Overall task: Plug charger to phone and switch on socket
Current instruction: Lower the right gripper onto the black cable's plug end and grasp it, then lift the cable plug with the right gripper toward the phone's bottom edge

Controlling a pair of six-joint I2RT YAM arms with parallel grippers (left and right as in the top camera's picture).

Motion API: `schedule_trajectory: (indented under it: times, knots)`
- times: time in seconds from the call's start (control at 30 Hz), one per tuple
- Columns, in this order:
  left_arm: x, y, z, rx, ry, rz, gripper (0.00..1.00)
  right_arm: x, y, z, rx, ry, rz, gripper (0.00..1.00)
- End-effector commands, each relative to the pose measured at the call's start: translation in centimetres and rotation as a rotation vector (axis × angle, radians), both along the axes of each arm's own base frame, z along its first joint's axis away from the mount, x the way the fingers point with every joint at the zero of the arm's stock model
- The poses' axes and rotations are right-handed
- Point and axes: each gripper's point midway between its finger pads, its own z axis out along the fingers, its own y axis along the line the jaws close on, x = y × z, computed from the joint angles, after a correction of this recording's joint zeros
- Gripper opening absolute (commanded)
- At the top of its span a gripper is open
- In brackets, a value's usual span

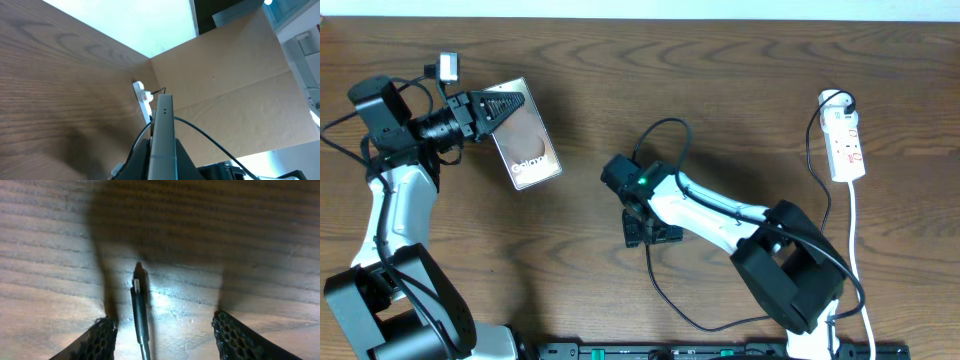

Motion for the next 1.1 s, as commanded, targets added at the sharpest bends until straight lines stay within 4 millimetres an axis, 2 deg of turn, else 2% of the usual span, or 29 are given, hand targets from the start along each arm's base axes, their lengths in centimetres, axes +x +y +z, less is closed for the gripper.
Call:
schedule_trajectory:
  times: [0.0, 0.27, 0.5, 0.63, 1.07]
  knots:
    - [-0.45, -0.08, 0.32, -0.01, -0.017, -0.027, 0.07, -0.18, 0.47, -0.78, -0.018, 0.008, 0.036, 0.59]
    - [-0.45, -0.08, 0.32, -0.01, -0.017, -0.027, 0.08, -0.29, 0.36, -0.77, -0.023, 0.012, 0.037, 0.43]
    - [-0.44, -0.08, 0.32, -0.01, -0.017, -0.027, 0.07, -0.31, 0.35, -0.77, -0.023, 0.012, 0.037, 0.14]
    - [-0.45, -0.08, 0.32, -0.01, -0.017, -0.027, 0.08, -0.3, 0.37, -0.77, -0.022, 0.012, 0.037, 0.04]
    - [-0.45, -0.08, 0.32, -0.01, -0.016, -0.027, 0.07, -0.19, 0.84, -0.55, 0.025, 0.036, 0.078, 0.01]
